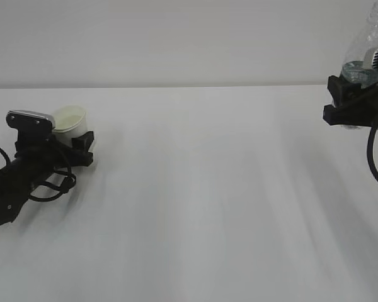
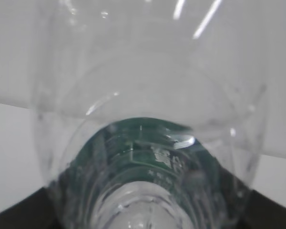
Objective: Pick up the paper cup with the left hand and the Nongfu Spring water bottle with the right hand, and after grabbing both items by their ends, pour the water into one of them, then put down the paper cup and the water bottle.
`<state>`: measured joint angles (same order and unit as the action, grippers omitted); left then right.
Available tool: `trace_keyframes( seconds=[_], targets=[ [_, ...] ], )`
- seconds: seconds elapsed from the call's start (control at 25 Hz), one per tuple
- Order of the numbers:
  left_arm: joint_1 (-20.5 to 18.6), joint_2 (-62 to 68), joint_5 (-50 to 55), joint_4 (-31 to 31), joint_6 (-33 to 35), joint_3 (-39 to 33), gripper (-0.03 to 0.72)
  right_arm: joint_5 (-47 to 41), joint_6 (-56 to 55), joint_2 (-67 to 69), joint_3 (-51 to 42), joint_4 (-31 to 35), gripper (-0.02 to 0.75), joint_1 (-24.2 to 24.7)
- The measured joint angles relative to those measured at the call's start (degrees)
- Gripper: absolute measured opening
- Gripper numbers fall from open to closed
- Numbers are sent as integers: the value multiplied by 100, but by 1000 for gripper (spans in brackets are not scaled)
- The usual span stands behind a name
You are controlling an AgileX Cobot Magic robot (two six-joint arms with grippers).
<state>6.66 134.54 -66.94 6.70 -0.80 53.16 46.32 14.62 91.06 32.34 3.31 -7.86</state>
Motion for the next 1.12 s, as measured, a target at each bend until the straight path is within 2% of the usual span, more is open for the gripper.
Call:
trace_keyframes(
  seconds=[0.16,0.44,1.12],
  targets=[
    [0,35,55,-10,4,0,548,0,0,0,0,0,438,0],
    [0,12,55,-45,13,-56,559,0,0,0,0,0,438,0],
    [0,-1179,68,-69,17,-1437,567,0,-11,0,0,0,438,0]
  ],
)
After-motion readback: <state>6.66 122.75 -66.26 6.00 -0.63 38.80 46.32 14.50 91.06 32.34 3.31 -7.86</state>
